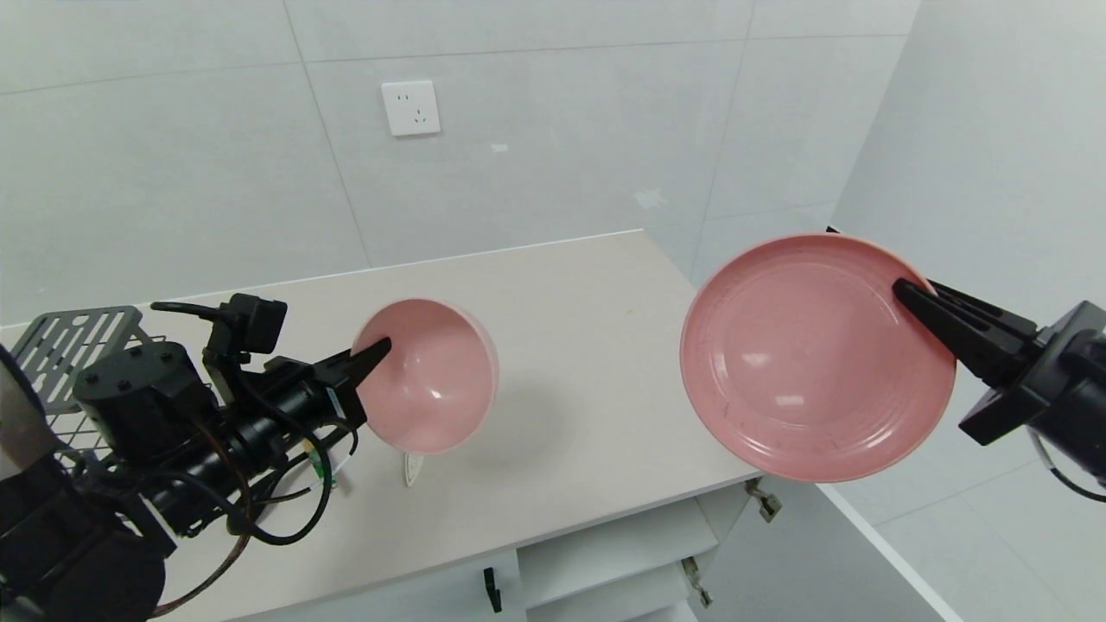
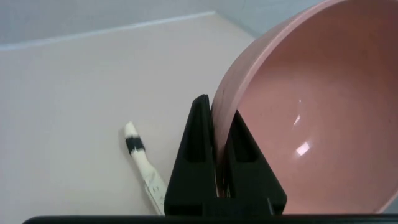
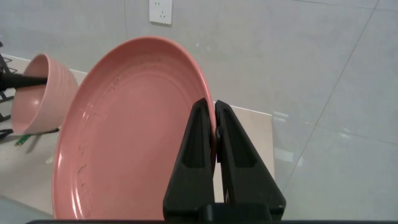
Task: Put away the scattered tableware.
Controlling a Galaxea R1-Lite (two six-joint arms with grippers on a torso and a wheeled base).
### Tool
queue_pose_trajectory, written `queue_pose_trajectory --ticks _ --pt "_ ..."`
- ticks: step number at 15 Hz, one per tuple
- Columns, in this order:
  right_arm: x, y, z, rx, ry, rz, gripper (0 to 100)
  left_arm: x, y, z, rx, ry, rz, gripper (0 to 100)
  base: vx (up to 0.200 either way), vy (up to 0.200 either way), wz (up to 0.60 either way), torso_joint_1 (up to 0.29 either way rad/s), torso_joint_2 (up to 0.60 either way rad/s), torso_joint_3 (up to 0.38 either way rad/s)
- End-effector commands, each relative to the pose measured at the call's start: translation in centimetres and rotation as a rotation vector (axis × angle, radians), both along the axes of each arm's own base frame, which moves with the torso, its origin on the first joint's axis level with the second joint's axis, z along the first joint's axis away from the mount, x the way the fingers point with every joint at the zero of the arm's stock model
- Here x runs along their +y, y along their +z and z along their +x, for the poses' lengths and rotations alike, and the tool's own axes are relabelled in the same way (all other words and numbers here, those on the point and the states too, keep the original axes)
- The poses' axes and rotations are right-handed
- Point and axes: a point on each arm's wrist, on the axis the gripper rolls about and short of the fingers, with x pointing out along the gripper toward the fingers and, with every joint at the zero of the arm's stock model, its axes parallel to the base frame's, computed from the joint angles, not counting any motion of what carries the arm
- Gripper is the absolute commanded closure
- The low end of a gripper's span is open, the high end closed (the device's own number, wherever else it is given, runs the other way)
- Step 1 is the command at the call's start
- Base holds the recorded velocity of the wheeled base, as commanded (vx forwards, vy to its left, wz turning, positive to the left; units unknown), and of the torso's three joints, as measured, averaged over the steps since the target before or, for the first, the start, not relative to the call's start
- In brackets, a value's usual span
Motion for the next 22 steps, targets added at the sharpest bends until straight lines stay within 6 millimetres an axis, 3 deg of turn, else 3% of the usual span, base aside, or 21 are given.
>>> queue_pose_trajectory --ticks 1,5,10,12,15,22 --pt "0.0 0.0 -0.1 0.004 0.003 0.010 100 0.1 0.1 -0.7 0.004 -0.003 -0.002 100 0.000 0.000 0.00 0.000 0.00 0.000" --pt "-0.1 0.5 0.1 0.025 0.000 0.073 100 -0.5 2.1 -1.6 -0.068 -0.028 -0.035 100 0.000 0.000 0.00 0.000 0.00 0.000" --pt "0.0 0.7 0.3 0.036 -0.047 0.120 100 -1.5 0.8 -3.6 0.016 -0.059 -0.039 100 0.000 0.000 0.00 0.000 0.00 0.000" --pt "0.8 0.6 0.0 0.041 -0.086 0.142 100 -1.3 1.3 -3.8 -0.004 -0.046 -0.044 100 0.000 0.000 0.00 0.000 0.00 0.000" --pt "2.6 0.0 -0.8 0.082 0.009 0.137 100 -0.3 1.6 -4.3 -0.014 0.003 -0.045 100 0.000 0.000 0.00 0.000 0.00 0.000" --pt "3.1 -0.4 0.0 0.040 0.012 0.131 100 0.6 1.7 -4.6 -0.065 0.045 0.040 100 0.000 0.000 0.00 0.000 0.00 0.000"
